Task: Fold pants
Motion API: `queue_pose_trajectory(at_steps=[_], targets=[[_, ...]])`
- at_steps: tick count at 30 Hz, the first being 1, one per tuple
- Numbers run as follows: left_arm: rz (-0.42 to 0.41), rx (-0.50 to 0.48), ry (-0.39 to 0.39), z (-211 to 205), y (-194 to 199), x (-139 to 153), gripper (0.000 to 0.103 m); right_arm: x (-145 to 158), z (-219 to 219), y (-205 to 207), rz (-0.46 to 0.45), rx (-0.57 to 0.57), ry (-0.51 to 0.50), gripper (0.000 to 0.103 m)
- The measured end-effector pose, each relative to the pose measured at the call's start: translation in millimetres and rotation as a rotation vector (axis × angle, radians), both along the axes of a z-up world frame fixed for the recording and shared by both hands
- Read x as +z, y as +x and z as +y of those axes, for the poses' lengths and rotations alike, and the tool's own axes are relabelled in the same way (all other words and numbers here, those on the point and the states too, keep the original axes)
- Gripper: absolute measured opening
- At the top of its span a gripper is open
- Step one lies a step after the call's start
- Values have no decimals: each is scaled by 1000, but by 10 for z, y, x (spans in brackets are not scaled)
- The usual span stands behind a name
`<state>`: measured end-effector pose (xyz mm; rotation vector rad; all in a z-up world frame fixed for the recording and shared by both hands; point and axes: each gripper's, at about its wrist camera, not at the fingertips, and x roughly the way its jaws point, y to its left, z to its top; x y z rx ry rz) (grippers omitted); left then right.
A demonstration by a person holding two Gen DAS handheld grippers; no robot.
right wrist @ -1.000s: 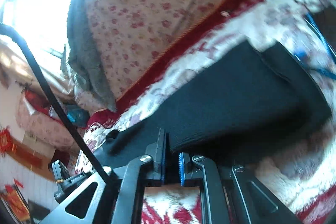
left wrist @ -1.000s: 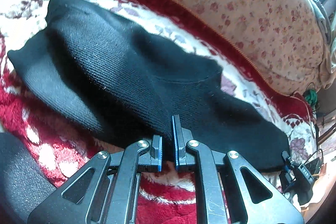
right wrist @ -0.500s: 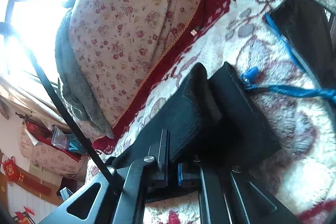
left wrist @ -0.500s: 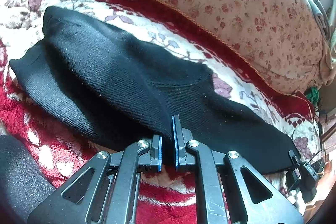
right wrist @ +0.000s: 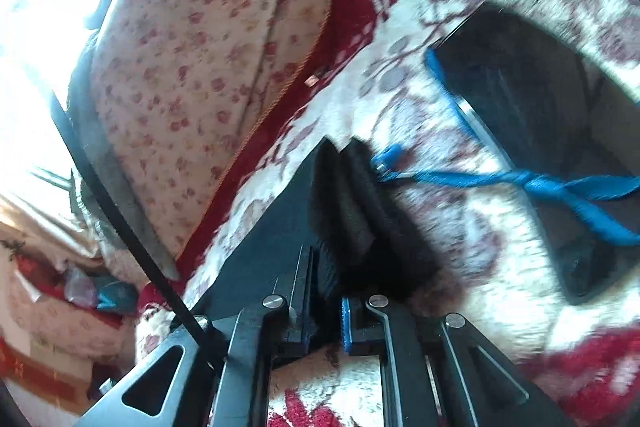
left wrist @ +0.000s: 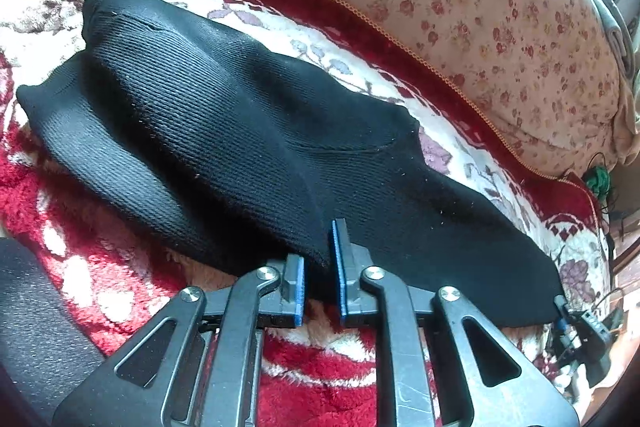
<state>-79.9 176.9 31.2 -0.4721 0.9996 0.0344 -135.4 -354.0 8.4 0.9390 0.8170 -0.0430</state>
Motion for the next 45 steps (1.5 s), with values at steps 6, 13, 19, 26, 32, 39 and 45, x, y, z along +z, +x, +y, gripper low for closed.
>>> queue_pose_trajectory(at_steps=[6,13,19,26,32,39,45], targets=[[-12,24,21,115,-112,108,19,511,-41,-131,-32,-29,-205,20],[-43,131,45,518,-331,289,19,900,334,11,-160,109,-199,29],[-48,232,94,958,-467,378,19,776,1581,458,-221,526,-23,32],[-5,305,111,1423,-479,306,37,655,3251,665,-238,953,-122,33],[9,345,141,1685,-342,215,37,559,4177,783,-257,1136,-234,37],[46,335,171,1825,-161,107,37,444,4860,845,-283,1221,-412,47],[60,333,173,1908,-66,89,37,324,5348,963,-321,1291,-582,47]])
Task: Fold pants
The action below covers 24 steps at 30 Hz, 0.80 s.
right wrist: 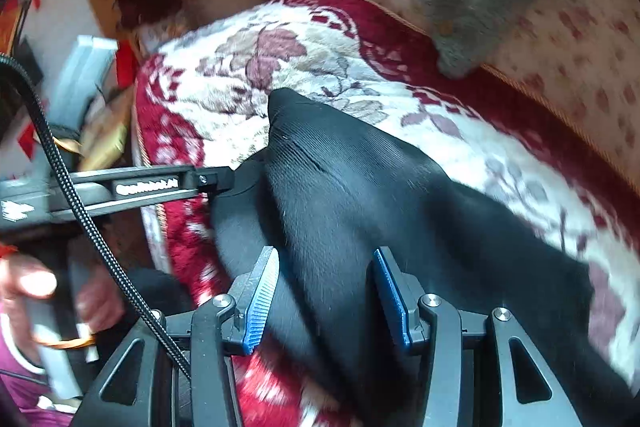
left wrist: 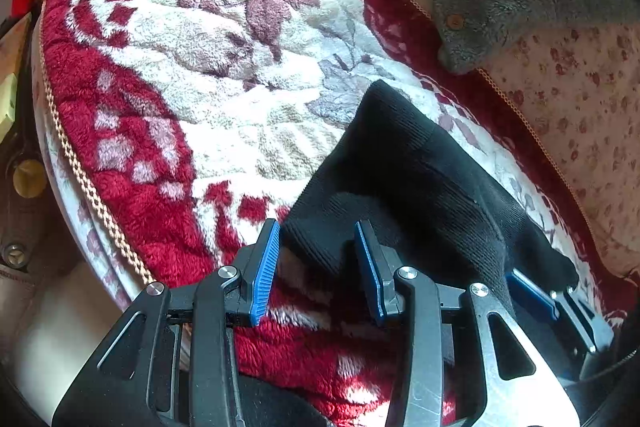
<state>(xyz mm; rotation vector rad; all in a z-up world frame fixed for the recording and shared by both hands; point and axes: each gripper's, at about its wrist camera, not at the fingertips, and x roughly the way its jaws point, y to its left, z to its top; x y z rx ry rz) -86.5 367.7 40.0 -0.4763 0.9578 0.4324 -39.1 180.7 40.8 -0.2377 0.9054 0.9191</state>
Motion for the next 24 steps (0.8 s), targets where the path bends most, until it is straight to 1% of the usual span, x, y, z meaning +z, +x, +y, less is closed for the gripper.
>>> queue_pose_trajectory(at_steps=[2,3,4,5,6,8,10,11,13,15,17,20,22,24], targets=[[1,-5,-4,10,23,0,37,-14,65,73,-25,12,5,47],[-1,-12,-9,13,31,8,37,-14,67,145,-23,11,22,43],[-2,-16,-9,14,45,12,37,-19,50,243,8,4,46,38],[-5,-22,-9,15,57,19,37,-22,31,318,40,-5,70,31],[-9,-33,-12,10,67,26,37,-36,-14,433,94,-22,112,27],[-19,-57,-32,2,95,28,37,-83,-93,624,182,-58,174,23],[-32,-79,-63,-4,117,25,48,-162,-206,804,303,-88,263,22],[-45,-92,-90,-2,132,26,49,-189,-239,852,340,-99,290,22],[-57,-110,-115,-10,165,39,49,-257,-329,948,421,-122,355,22],[-71,-131,-135,-17,214,60,49,-296,-359,995,471,-131,386,22],[-82,-142,-159,-16,272,69,50,-311,-365,1015,497,-134,402,22],[-111,-153,-199,9,370,74,50,-303,-360,1011,505,-130,408,22],[-138,-153,-268,46,448,53,50,-311,-373,1025,515,-133,416,22],[-155,-154,-310,67,521,30,51,-333,-390,1040,528,-136,427,22]])
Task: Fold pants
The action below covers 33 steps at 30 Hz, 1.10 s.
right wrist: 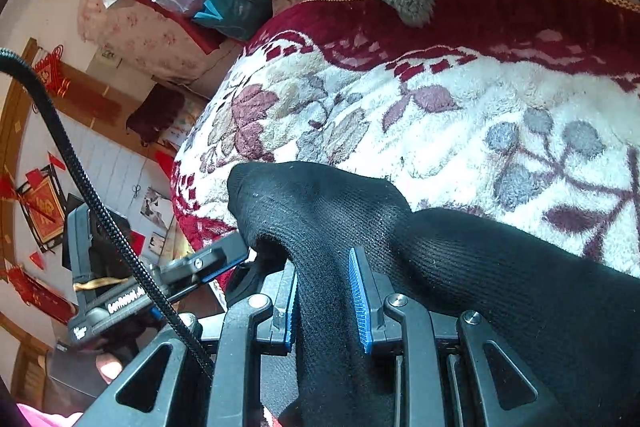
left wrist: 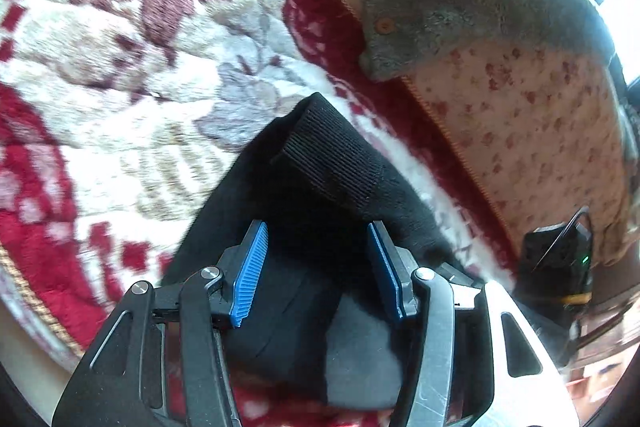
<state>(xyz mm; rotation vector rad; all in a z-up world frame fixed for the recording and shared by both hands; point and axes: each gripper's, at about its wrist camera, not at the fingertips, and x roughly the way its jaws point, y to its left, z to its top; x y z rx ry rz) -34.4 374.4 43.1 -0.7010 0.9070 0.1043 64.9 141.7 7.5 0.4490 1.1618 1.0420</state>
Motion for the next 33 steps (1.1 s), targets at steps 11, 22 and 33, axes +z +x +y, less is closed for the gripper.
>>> queue_pose_trajectory(at_steps=[11,22,33], targets=[[-113,33,-132,59,62,73,65,-45,-39,29,30,1,22,22],[-65,48,-100,20,240,-34,63,-6,-10,-25,33,19,-6,24],[-46,71,-26,80,10,139,18,267,17,-826,-399,129,-304,45]])
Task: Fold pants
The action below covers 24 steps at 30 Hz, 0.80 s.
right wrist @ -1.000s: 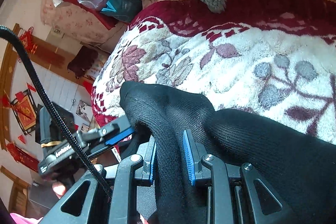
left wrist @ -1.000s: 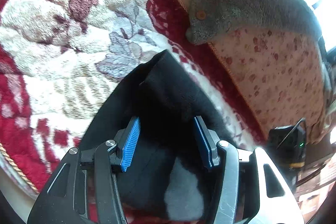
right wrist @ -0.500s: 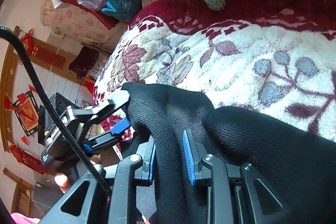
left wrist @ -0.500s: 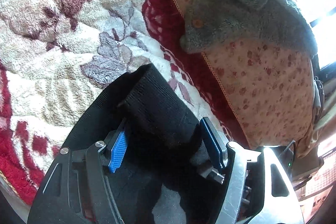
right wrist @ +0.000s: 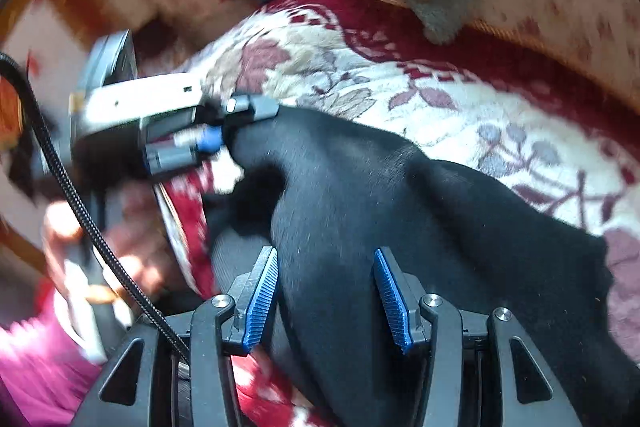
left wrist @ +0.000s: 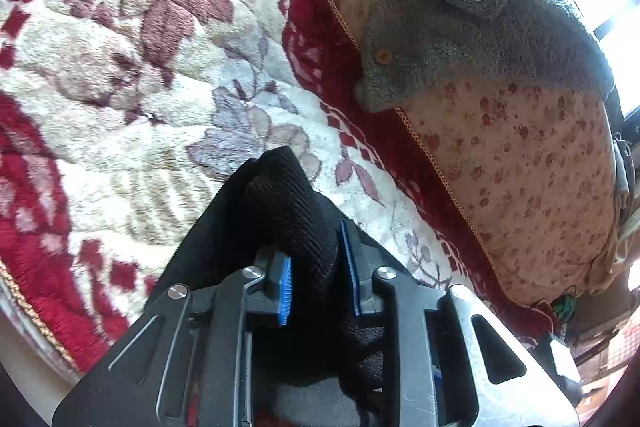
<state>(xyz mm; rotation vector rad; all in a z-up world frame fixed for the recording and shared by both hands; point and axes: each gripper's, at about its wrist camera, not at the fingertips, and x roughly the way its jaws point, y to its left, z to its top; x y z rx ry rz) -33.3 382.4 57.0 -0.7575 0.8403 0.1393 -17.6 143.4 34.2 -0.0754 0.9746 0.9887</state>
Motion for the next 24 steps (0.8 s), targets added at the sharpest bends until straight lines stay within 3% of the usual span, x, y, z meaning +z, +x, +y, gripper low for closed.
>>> queue_pose_trajectory(at_steps=[3,8,13,17,20,24], targets=[[8,8,-12,40,-103,37,16,-7,25,-59,-58,38,-41,26],[-3,7,-8,68,-324,95,15,138,-78,-97,-21,68,36,14],[32,30,-26,138,-502,-37,15,177,-74,-251,8,111,42,13],[93,52,36,111,-502,-244,16,77,-12,-311,34,135,38,14],[126,74,73,95,-508,-293,27,-60,22,-303,45,117,21,15],[108,107,173,50,-609,-98,36,31,-160,-265,116,87,77,27]])
